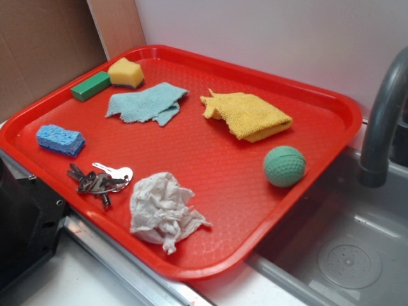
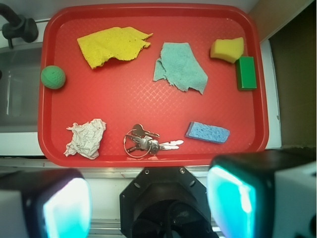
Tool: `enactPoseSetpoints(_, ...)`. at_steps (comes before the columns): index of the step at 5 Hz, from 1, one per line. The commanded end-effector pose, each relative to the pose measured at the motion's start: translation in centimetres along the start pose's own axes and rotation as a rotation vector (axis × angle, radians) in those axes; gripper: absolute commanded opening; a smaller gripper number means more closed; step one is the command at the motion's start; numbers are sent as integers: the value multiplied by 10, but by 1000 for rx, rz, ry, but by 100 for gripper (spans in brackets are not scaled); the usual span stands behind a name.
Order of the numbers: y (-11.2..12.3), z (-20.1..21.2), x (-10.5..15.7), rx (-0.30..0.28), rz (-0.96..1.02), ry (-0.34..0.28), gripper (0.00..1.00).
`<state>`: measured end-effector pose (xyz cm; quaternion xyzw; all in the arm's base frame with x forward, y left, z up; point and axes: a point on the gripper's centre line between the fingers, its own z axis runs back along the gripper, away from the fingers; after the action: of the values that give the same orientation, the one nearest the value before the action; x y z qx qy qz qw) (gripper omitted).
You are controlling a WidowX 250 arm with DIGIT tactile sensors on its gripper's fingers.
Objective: Grab the blue sponge.
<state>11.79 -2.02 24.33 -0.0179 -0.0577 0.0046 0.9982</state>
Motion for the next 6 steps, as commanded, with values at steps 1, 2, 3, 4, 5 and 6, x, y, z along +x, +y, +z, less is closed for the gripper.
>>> enactPoseSetpoints(1, 0, 0, 0, 0, 0, 0, 100)
enactPoseSetpoints(2, 37, -42, 12, 31, -91, 31, 100)
enactPoseSetpoints(3, 62, -76, 16, 50, -251, 44, 100)
enactPoseSetpoints(4, 85, -102, 22, 31, -500, -36, 100)
enactPoseSetpoints(5, 99, -112, 17, -34, -706, -102, 100)
enactPoseSetpoints(6, 116, -139, 10, -26, -745, -59, 100)
